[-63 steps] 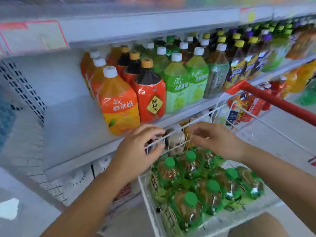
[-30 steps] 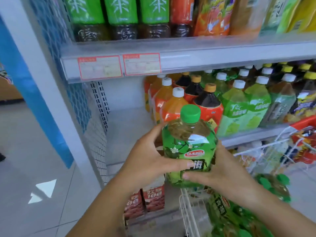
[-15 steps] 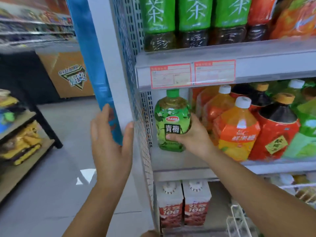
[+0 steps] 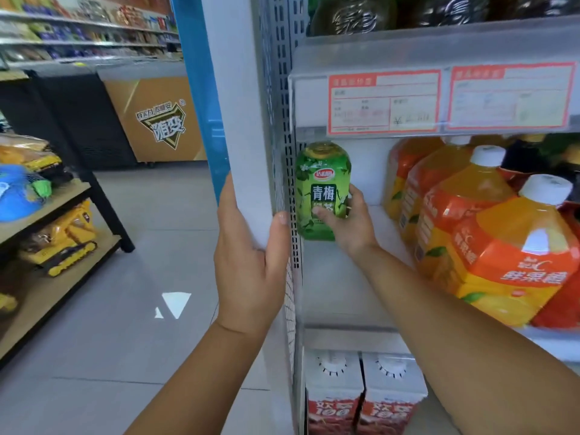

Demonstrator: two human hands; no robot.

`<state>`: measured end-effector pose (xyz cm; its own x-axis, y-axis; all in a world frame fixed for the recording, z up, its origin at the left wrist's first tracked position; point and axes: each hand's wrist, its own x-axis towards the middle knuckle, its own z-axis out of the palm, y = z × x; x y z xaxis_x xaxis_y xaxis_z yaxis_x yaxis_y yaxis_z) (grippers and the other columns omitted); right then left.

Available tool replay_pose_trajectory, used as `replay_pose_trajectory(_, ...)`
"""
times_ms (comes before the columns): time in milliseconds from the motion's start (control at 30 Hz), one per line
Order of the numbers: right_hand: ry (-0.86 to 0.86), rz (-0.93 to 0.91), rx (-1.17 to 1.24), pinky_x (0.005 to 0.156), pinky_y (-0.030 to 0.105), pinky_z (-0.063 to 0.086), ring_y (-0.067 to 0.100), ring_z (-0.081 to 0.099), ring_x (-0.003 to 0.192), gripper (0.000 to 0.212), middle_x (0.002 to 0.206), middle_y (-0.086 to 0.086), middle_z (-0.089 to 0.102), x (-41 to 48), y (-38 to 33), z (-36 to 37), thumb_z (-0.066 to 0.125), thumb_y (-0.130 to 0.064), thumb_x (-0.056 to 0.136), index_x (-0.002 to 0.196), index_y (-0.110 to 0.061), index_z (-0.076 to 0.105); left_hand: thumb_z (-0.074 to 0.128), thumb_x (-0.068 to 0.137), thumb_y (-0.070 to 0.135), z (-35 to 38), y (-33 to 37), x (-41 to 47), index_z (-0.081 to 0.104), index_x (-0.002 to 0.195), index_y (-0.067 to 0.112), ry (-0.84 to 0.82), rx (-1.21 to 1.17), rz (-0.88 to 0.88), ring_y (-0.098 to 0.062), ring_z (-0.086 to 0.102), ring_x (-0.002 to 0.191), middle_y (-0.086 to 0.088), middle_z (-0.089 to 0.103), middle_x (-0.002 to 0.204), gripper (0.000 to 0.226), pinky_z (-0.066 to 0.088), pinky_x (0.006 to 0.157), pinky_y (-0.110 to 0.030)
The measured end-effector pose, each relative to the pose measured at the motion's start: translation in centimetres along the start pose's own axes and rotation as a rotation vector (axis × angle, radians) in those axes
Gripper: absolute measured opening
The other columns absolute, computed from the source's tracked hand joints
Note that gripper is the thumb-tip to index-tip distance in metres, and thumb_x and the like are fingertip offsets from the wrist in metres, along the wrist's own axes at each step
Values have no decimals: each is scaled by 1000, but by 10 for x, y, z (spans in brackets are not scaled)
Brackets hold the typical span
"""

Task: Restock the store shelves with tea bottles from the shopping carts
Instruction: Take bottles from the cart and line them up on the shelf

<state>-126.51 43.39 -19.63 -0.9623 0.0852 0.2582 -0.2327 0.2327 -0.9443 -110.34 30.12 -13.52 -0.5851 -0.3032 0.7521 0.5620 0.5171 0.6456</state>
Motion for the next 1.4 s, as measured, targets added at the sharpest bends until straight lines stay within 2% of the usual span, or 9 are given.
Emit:
replay_pose_trajectory(233,-22,4,-8,98,36,48,13,58,113,81,126,-7,60,26,8,24,76,-45,76,143,-34,33,45,93,28,1,-3,-1,37,143,4,27,30,31,-12,53,117,-5,53,131,56,40,95,-11)
replay_pose_trajectory(433,-29,4,15,87,22,42,10,56,109,72,126,-5,60,40,6,33,73,-28,84,143,-25,34,45,94,30,3,-5,-2,37,141,3,48,62,24,-25,54,114,-14,54,128,55,44,94,-26)
replay_pose_trajectory(600,-64,-5,19,62,-3,38,10,56,108,74,125,-6,58,43,10,34,70,-15,87,147,-21,27,45,94,30,3,-5,-3,37,142,4,65,71,30,-20,54,115,-8,53,129,56,42,95,-18)
replay_pose_trajectory(800,-149,108,-87,97,22,35,23,42,134,85,148,6,41,15,-26,11,65,-27,91,153,-15,9,44,93,30,2,-3,-1,37,141,0,28,65,18,-25,53,114,-16,53,128,57,43,95,-25)
replay_pose_trajectory(900,-190,-65,-143,87,7,30,8,45,117,67,127,-4,47,-35,-49,-21,64,-21,91,148,-12,30,43,95,31,0,1,-2,33,144,4,19,83,-4,-25,53,117,-13,53,132,57,42,95,-24)
replay_pose_trajectory(967,-237,-163,-166,95,16,36,6,48,115,55,127,-5,51,-72,-53,-48,64,-24,91,141,-18,42,43,98,27,-1,5,-1,32,145,7,4,88,-9,-23,53,117,-11,52,133,52,42,96,-21)
replay_pose_trajectory(1033,-290,-188,-183,102,26,43,8,54,119,49,132,-3,56,-109,-50,-83,64,-32,89,135,-25,49,44,101,21,-3,11,-6,30,147,8,-14,76,-25,-21,50,124,-9,49,138,50,41,104,-27)
replay_pose_trajectory(1200,-236,-129,-312,88,10,47,-6,60,106,34,114,-19,65,-203,-52,-195,56,-45,81,113,-34,60,54,93,12,8,38,-74,28,147,0,78,198,70,-21,25,144,-18,31,151,60,21,120,-38)
replay_pose_trajectory(1400,38,97,-874,76,25,44,15,62,90,28,101,-4,63,-249,-2,-329,59,-34,91,115,-23,66,47,91,32,76,71,-157,48,134,23,-576,-34,36,8,34,128,15,39,135,44,28,108,-12)
